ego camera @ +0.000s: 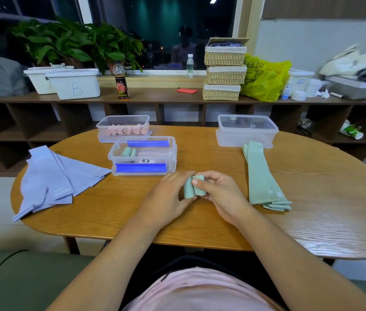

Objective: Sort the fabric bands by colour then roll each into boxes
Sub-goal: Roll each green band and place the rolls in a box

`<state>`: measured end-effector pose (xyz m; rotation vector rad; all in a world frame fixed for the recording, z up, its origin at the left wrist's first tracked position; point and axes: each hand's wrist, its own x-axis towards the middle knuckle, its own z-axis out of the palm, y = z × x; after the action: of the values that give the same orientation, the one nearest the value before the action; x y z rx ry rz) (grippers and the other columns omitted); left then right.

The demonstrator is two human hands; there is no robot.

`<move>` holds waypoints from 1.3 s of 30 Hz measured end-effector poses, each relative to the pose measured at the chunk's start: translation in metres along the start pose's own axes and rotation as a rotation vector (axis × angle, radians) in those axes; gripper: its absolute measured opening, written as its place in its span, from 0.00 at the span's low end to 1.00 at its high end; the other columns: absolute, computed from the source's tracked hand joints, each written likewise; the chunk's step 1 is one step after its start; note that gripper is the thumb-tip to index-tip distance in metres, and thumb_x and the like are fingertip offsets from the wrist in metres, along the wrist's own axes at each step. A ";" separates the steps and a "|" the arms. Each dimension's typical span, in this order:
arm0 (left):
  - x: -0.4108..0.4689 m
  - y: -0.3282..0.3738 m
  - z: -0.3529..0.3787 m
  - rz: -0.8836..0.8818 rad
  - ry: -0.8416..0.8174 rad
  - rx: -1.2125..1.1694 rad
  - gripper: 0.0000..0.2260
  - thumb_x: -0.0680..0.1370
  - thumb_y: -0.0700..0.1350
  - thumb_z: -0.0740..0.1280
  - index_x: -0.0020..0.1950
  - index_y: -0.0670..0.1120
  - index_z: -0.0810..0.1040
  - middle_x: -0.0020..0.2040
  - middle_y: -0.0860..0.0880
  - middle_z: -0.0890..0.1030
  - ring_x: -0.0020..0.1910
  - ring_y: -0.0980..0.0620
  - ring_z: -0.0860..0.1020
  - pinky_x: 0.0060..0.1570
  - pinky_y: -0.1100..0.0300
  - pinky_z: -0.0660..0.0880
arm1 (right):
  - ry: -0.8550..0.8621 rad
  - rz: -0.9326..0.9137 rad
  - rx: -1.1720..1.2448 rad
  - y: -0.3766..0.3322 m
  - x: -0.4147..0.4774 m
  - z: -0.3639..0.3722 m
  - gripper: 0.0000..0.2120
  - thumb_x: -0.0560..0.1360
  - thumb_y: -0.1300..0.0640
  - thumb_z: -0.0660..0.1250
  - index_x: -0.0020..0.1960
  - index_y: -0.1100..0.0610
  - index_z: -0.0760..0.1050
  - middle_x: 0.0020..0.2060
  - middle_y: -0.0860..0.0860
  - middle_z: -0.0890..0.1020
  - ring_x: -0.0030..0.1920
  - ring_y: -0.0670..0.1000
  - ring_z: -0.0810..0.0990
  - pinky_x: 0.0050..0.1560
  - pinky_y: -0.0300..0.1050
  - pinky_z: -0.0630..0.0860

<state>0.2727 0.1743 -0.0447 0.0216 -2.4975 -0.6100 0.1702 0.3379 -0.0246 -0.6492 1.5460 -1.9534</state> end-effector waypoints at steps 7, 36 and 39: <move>0.000 0.001 0.000 0.005 0.008 0.044 0.31 0.78 0.48 0.75 0.79 0.54 0.70 0.70 0.57 0.76 0.70 0.57 0.72 0.67 0.58 0.73 | 0.056 -0.051 -0.165 0.005 0.000 0.004 0.17 0.71 0.67 0.81 0.58 0.60 0.84 0.51 0.57 0.88 0.51 0.52 0.86 0.55 0.46 0.83; -0.011 -0.085 -0.090 -0.229 0.325 0.361 0.24 0.77 0.42 0.71 0.73 0.49 0.74 0.70 0.50 0.76 0.71 0.48 0.72 0.72 0.48 0.69 | -0.028 0.017 -0.164 -0.076 0.041 0.068 0.14 0.77 0.65 0.76 0.62 0.59 0.83 0.53 0.54 0.89 0.54 0.51 0.88 0.55 0.45 0.83; -0.013 -0.096 -0.094 -0.399 0.276 0.378 0.31 0.76 0.43 0.72 0.78 0.52 0.68 0.76 0.47 0.71 0.76 0.45 0.67 0.75 0.44 0.69 | -0.001 0.031 -0.238 -0.083 0.081 0.091 0.14 0.75 0.64 0.78 0.60 0.57 0.83 0.54 0.55 0.88 0.54 0.52 0.88 0.53 0.44 0.84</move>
<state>0.3223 0.0505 -0.0229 0.7096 -2.3095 -0.2533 0.1624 0.2329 0.0787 -0.7173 1.7942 -1.7608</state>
